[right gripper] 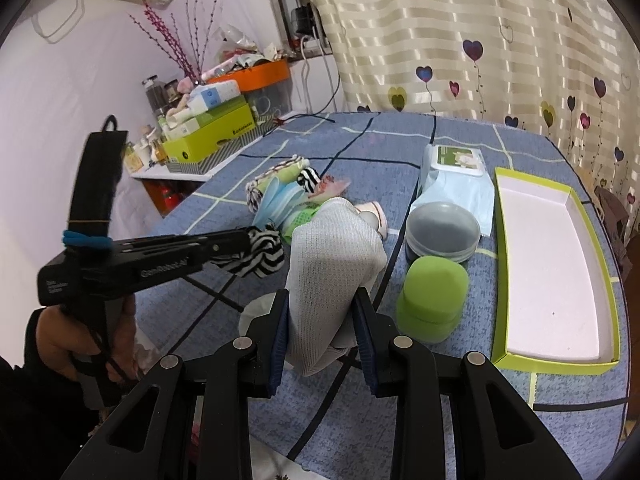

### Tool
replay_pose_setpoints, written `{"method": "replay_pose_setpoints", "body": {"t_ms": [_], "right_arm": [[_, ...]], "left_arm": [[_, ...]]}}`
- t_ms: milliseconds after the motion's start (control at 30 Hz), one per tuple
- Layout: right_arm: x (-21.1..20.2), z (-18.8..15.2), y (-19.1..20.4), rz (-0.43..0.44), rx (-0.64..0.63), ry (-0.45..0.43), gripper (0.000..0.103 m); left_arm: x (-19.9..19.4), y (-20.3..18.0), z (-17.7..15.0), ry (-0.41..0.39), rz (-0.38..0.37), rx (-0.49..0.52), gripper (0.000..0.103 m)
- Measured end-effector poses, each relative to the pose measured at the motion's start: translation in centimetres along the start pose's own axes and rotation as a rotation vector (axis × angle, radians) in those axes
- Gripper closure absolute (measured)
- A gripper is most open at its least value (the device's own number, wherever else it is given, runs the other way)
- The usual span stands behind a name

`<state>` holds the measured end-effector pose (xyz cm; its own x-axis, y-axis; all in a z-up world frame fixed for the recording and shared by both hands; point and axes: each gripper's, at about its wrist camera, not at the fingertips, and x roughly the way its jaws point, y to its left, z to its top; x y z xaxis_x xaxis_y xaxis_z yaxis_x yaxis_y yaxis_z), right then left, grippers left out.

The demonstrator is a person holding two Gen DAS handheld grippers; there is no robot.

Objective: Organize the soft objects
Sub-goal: 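Grasp the black-and-white striped cloth with the left gripper while the right holds the sock, then carry the striped cloth and white sock over the yellow-green box with both grippers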

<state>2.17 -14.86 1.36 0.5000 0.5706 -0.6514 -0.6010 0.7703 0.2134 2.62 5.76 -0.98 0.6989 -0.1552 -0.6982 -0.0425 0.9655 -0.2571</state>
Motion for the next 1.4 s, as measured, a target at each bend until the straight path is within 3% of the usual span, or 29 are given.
{"method": "replay_pose_setpoints", "body": {"t_ms": [233,700,1067,1400], "right_arm": [[-1.1,0.7,0.0,-0.008,-0.015,-0.038,0.073],[-2.8,1.7,-2.7,-0.059,0.015,-0.085,0.073],[-5.0,1.5,-8.1,-0.132,0.104,-0.125,0.073],[-5.2,0.1,-14.1,-0.195,0.193,-0.101,0.073]], "left_arm": [[-2.0,-1.5,1.3,-0.061,-0.024,0.030,0.094],[-2.1,-5.4,3.6,-0.092,-0.089,0.084,0.094],[-1.3,-9.8,5.4,-0.096,-0.156,0.152,0.094],[1.8,-16.2,6.4,-0.034,-0.231,0.254,0.094]]}}
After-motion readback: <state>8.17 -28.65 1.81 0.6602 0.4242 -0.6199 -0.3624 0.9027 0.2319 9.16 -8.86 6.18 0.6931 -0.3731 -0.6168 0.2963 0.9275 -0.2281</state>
